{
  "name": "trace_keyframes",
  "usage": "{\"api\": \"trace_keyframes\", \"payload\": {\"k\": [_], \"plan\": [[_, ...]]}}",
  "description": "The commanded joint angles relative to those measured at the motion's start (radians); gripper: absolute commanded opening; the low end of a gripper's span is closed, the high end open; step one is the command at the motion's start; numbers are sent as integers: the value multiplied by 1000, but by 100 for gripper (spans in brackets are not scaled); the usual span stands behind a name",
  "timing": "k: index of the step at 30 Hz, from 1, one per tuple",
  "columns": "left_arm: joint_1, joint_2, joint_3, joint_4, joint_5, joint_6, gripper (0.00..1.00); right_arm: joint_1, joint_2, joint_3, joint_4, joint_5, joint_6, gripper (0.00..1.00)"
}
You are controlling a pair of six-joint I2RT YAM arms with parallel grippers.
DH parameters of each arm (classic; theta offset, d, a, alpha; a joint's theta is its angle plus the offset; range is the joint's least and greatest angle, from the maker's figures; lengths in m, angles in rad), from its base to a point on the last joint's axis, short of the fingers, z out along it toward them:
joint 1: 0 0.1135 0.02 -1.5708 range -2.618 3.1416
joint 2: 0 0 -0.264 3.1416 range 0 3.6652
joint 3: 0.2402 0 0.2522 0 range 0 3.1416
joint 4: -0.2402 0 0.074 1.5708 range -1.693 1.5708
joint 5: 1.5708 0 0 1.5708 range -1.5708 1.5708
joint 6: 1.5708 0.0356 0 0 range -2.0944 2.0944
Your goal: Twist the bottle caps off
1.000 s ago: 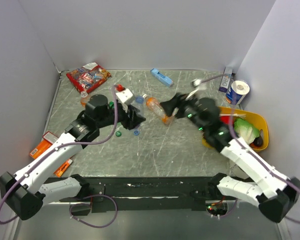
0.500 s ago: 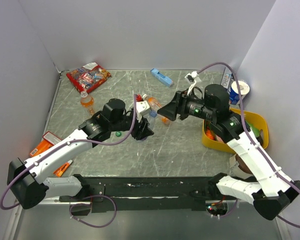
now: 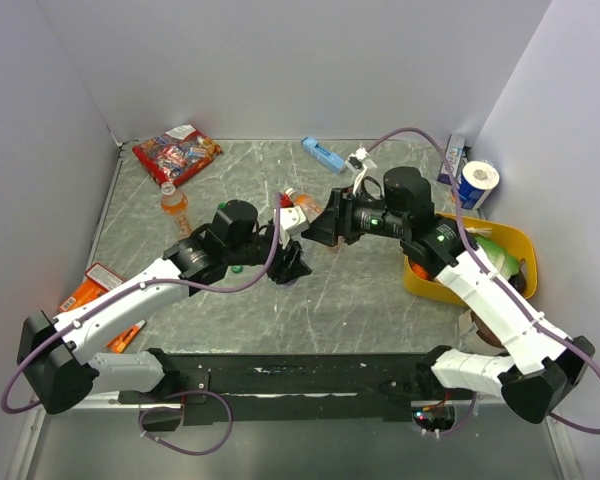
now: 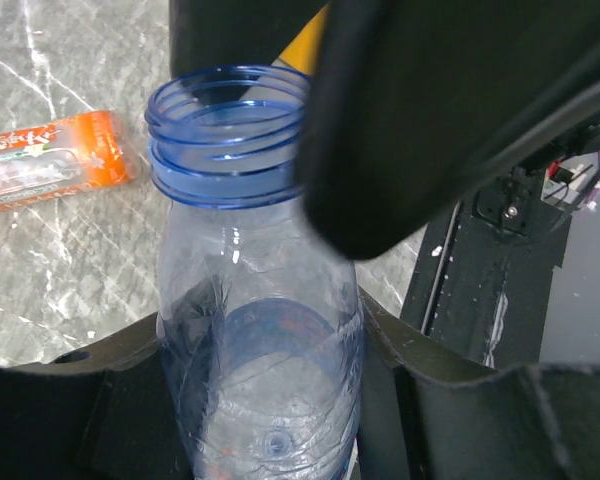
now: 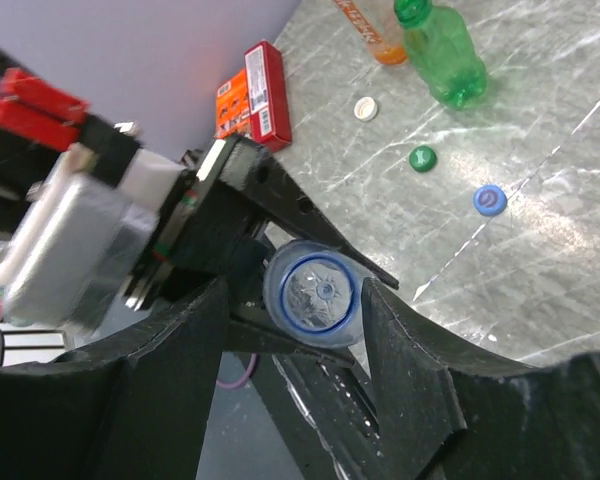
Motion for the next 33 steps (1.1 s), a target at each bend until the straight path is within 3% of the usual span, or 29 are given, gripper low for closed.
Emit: {"api": "trace_keyframes", "payload": {"k": [1, 6, 9, 10, 12, 15, 16, 17, 22, 25, 28, 33], "plan": [[-8, -18, 35, 35, -25, 13, 52, 8, 8, -5, 56, 7, 11, 61], [-8, -15, 33, 35, -25, 11, 52, 9, 23, -17, 75, -10, 11, 52], [-8, -15, 32, 38, -31, 11, 52, 10, 26, -24, 84, -7, 6, 38], [-8, -15, 30, 41, -34, 9, 52, 8, 26, -27, 90, -7, 6, 28], [-9, -16, 30, 36, -64, 9, 53, 9, 31, -30, 87, -3, 0, 20], [-8, -24, 33, 32, -115, 3, 82, 9, 22, -30, 69, 43, -20, 1], [-9, -26, 33, 32, -120, 2, 96, 9, 14, -30, 59, 60, -26, 0], [-8, -38, 30, 35, -124, 0, 100, 8, 2, -27, 49, 100, -46, 0], [9, -87, 15, 64, -155, -1, 96, 6, -66, -22, 7, 327, -104, 0], [100, -127, 16, 91, -175, -58, 96, 9, -86, -39, 38, 447, -120, 0], [291, -168, 19, 108, -250, -141, 96, 42, -55, -21, 55, 505, -138, 0], [505, -217, 21, 93, -498, -234, 96, 167, 55, 48, 56, 694, -218, 0]]}}
